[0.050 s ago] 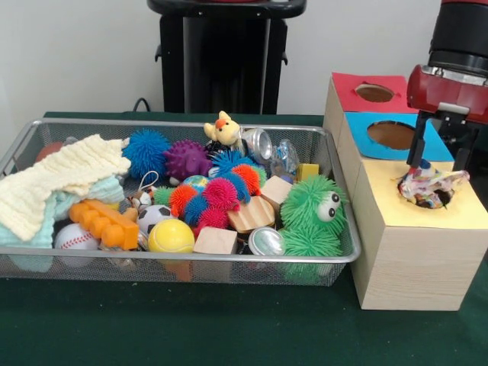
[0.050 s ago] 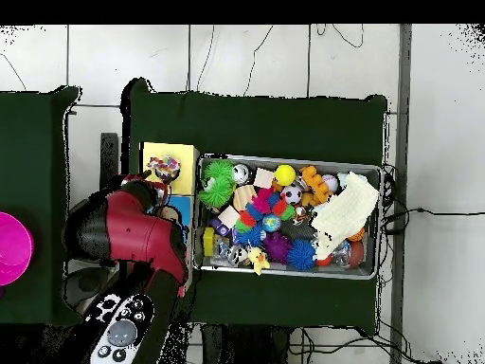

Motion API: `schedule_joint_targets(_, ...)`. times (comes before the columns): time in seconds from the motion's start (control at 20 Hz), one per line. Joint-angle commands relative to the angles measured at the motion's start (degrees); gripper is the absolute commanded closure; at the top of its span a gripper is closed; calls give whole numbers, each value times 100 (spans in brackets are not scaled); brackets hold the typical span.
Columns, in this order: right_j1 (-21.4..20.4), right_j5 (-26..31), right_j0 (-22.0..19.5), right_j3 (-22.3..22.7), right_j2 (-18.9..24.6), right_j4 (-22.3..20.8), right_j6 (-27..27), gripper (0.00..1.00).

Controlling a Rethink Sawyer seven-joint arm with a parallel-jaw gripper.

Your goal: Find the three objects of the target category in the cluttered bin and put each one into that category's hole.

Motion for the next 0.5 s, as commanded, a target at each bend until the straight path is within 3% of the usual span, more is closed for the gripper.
schedule_joint_targets(0.05,-249,1100,-80,323,263,91,1352,0)
schedule_joint_targets(0.5,-468,1719,-216,114,158,-61,1219,0)
